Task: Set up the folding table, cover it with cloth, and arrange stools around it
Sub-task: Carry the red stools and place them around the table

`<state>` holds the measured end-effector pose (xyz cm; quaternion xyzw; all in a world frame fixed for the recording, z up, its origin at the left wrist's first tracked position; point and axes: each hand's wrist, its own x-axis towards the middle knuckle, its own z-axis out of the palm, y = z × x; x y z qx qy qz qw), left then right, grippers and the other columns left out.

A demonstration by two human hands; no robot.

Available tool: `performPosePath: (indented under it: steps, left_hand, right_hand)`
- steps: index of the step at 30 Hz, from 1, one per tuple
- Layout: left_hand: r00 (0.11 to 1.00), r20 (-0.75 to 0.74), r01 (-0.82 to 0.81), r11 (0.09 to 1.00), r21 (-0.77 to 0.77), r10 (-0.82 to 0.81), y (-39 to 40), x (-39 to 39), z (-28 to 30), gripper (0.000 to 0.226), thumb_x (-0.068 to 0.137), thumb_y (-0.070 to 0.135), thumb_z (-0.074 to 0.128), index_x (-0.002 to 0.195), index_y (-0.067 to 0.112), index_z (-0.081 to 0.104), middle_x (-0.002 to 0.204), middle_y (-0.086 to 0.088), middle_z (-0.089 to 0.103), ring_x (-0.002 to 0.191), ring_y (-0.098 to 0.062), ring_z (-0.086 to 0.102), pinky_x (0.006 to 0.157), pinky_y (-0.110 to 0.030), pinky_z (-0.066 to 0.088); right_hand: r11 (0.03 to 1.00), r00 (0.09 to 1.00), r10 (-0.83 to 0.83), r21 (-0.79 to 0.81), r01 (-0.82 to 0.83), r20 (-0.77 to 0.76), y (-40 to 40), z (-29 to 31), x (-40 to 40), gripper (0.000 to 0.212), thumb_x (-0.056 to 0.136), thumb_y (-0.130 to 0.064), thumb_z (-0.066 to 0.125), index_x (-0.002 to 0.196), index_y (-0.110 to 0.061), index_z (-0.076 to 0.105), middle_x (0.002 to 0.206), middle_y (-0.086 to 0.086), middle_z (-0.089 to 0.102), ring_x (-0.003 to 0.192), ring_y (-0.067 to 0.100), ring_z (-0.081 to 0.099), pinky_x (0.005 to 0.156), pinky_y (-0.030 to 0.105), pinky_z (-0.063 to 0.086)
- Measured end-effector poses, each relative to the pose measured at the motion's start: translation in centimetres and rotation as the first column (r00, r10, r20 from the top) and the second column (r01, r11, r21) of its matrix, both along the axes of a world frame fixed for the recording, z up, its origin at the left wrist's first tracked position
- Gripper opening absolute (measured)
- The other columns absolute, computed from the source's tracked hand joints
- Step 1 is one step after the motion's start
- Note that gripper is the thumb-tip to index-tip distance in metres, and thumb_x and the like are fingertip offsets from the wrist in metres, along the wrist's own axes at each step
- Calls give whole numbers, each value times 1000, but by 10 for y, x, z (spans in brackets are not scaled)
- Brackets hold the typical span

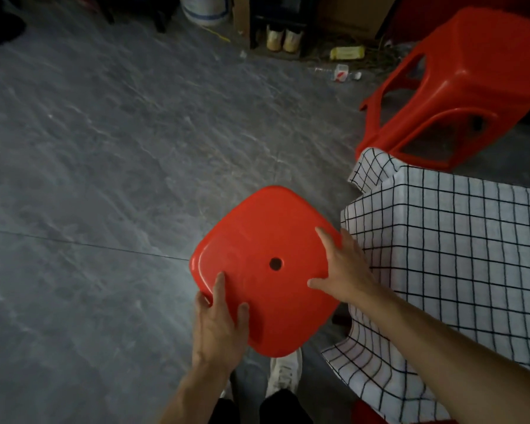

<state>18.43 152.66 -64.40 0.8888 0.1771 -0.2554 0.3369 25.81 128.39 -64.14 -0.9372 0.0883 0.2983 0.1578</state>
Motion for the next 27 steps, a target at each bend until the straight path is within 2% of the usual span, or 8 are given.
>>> performPosePath:
  steps: [2,6,11,16,19,22,24,27]
  left_hand:
    - [1000,2,-28,999,24,28,-6,1,1,75,93,35,59,156,22,21,139,-23,39,118,-37,49,97,-46,46]
    - [999,2,-50,998,44,50,-8,9,5,73,91,41,59,153,24,25,133,-20,45,117,-36,50,98,-46,47]
    - [999,25,26,999,47,-27,0,35,4,75,82,63,49,147,29,33,131,-15,46,116,-35,52,96,-49,49]
    - [995,38,85,994,70,-88,3,73,0,72,82,58,65,143,29,40,133,-14,44,118,-37,50,101,-48,45]
    - [985,49,161,984,78,-165,2,101,1,75,78,56,69,141,25,45,132,-16,45,117,-39,51,103,-45,44]
    - [958,28,284,957,63,-286,2,123,0,78,76,61,66,142,24,46,135,-18,43,118,-40,51,105,-43,43]
    - [932,31,359,933,36,-360,7,127,-2,82,74,67,57,142,23,46,137,-19,42,119,-39,51,106,-43,42]
    - [892,102,439,898,39,-440,18,117,-1,84,73,64,41,144,19,45,146,-22,41,135,-39,41,111,-46,38]
  right_hand:
    - [998,1000,-23,60,23,3,-6,-5,0,121,64,-47,86,149,-43,0,154,12,13,138,36,26,109,56,37]
    - [996,997,-38,84,32,62,-7,-6,0,119,61,-46,88,148,-43,6,147,10,22,131,32,35,103,52,44]
    - [988,990,-138,67,138,-4,-3,-3,1,114,65,-43,87,146,-39,7,139,14,28,125,33,40,97,48,48]
    - [973,973,-224,53,227,-57,4,-4,-13,115,65,-45,86,145,-39,3,135,17,33,116,34,50,94,51,51]
    - [953,954,-290,66,295,-76,7,-4,-22,112,70,-43,85,147,-35,4,133,16,34,112,33,53,90,44,53]
    - [935,938,-338,83,344,-82,5,-2,-28,102,75,-39,82,146,-31,9,131,16,37,104,27,56,79,36,53]
    - [948,947,-309,56,315,-84,-1,-1,-28,95,78,-40,79,145,-30,12,126,14,42,95,22,54,73,32,50]
    - [961,959,-274,26,276,-71,-12,3,-24,90,78,-44,78,142,-32,15,120,12,47,96,22,55,79,37,54]
